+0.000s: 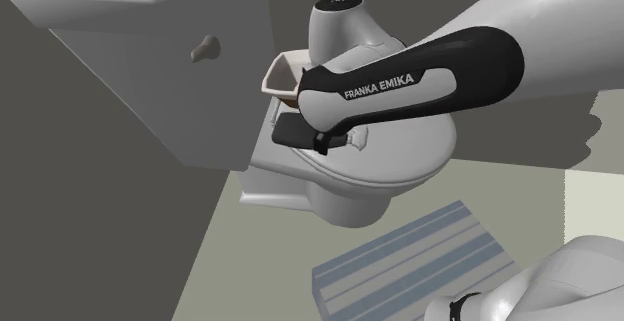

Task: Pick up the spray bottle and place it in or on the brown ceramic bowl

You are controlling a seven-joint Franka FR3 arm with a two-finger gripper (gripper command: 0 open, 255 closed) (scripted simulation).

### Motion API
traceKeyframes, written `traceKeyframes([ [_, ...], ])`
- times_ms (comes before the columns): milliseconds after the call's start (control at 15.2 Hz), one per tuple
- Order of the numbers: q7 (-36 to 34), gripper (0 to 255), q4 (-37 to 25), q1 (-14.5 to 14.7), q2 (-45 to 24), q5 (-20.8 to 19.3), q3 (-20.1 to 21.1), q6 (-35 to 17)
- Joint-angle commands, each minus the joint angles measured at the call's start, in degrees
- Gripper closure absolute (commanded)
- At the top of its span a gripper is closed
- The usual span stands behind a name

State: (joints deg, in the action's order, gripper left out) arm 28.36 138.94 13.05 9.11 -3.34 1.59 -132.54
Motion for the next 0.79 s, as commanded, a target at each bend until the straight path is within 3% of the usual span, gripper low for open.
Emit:
traceKeyframes([
  [0, 0.2, 255, -0.7, 0.0, 1.0, 0.1, -0.1, 1.7],
  [726, 0.8, 255, -5.7, 0.1, 5.0, 0.6, -0.1, 10.7],
])
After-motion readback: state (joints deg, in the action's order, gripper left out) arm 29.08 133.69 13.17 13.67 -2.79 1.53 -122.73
